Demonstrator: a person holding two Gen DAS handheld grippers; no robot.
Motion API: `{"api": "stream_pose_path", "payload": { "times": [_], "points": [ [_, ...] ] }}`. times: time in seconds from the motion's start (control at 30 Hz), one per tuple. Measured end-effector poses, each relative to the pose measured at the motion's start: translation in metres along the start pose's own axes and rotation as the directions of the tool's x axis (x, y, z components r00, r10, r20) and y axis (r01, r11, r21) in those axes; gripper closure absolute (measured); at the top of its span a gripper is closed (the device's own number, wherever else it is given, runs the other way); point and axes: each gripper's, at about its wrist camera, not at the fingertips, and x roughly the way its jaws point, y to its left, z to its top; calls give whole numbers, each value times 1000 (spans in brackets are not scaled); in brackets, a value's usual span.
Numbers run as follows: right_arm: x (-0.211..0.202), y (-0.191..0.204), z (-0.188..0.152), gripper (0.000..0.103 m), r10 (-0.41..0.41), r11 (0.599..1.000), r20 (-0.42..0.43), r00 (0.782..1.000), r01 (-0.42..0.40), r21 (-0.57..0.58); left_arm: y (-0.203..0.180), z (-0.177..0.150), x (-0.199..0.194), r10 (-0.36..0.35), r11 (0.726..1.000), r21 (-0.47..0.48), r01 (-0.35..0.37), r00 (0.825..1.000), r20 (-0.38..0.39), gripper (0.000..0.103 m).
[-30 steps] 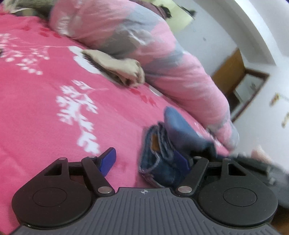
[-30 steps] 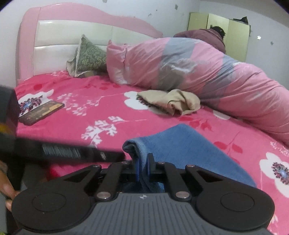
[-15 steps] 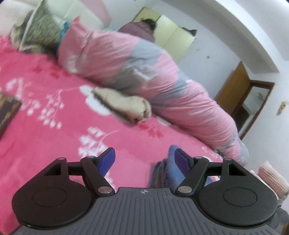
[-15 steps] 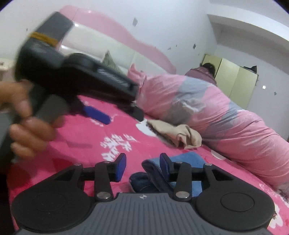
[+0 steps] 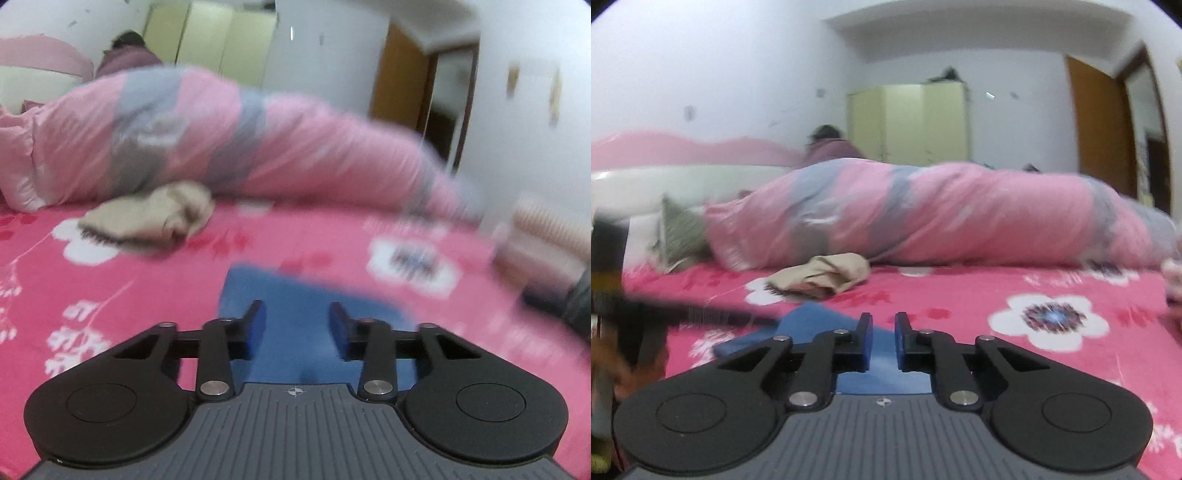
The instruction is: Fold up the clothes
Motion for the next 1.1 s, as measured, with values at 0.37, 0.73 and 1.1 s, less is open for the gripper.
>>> {"api": "stream_pose_path", "payload": {
  "times": [0.37,0.73,1.1],
  "points": [
    [17,-37,-46,95,32,997,-239,970,-14,79,21,-20,18,28,999,-15,-29,998,-59,77],
    [32,-29,-26,95,66,998,-251,966,-66,9,19,-22,17,23,1000,0,-23,999,-45,77],
    [63,-1,-33,94,139,988,-327,935,-152,-16,26,-27,16,4,999,-46,-5,1000,-19,77]
  ]
}}
